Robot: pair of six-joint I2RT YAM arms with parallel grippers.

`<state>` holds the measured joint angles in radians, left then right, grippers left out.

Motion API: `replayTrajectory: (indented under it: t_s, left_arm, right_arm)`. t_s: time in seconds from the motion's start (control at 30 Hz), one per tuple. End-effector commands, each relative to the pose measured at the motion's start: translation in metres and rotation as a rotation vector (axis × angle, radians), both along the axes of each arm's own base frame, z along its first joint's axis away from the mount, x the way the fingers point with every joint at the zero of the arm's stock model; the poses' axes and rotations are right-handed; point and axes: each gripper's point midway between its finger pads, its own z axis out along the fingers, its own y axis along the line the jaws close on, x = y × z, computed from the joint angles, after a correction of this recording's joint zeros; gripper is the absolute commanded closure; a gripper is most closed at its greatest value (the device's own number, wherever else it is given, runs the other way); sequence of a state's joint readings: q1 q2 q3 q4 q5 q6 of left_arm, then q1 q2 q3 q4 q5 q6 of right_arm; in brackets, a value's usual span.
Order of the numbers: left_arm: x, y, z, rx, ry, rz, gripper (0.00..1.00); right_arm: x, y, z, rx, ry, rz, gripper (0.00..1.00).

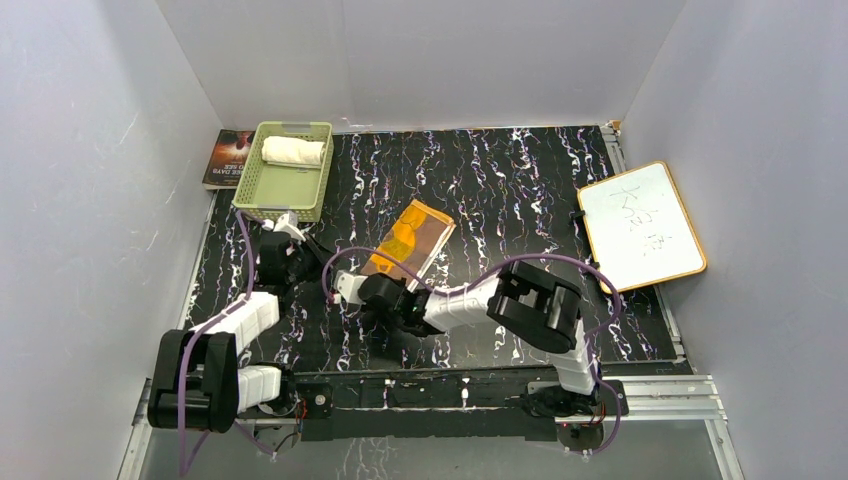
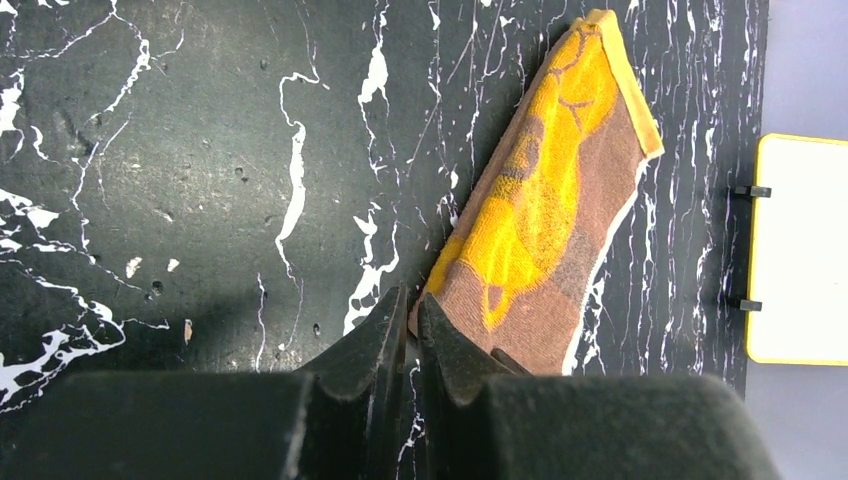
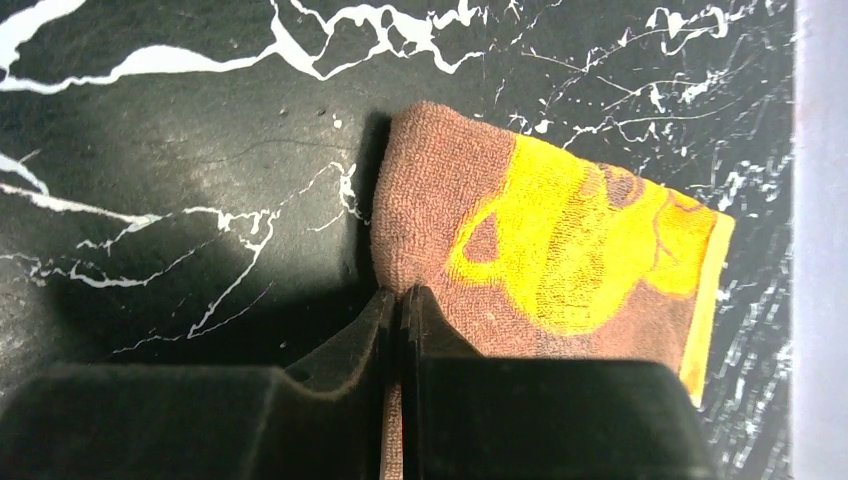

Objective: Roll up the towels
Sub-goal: Roll the towel at the center of the board.

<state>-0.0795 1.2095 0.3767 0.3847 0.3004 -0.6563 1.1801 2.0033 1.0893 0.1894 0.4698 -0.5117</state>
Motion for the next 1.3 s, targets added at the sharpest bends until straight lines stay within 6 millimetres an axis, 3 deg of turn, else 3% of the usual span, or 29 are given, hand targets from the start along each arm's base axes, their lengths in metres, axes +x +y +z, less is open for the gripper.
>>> replayTrajectory:
  t_s: [0.0, 0.23, 0.4, 0.6, 0.73, 1.0, 1.27]
  left_arm:
    - [-0.01, -0.002, 0.005, -0.02, 0.002, -0.015, 0.91]
    - [-0.02, -0.006, 0.029, -0.061, -0.034, -0.03, 0.9]
    - [-0.024, -0.012, 0.044, -0.075, -0.064, -0.072, 0.89]
    - [-0.033, -0.029, 0.052, -0.134, -0.061, -0.187, 0.88]
    - [-0.04, -0.034, 0.056, -0.157, -0.064, -0.217, 0.88]
    - [-0.041, -0.039, 0.066, -0.176, -0.081, -0.247, 0.88]
    - [-0.046, -0.059, 0.069, -0.262, -0.106, -0.341, 0.88]
  right_arm:
    - [-0.02, -0.014, -0.031, -0.007, 0.239, -0.005, 1.0]
    - [-0.061, -0.002, -0.001, 0.146, 0.488, 0.067, 1.0]
    - [-0.088, -0.003, 0.01, 0.254, 0.703, 0.135, 1.0]
    - [-0.089, -0.014, 0.017, 0.369, 0.885, 0.129, 1.0]
    - [-0.074, -0.015, 0.037, 0.521, 1.029, 0.103, 1.0]
    - [-0.057, -0.016, 0.05, 0.622, 1.236, 0.036, 1.0]
    - [-0.039, -0.029, 0.03, 0.651, 1.414, -0.118, 1.0]
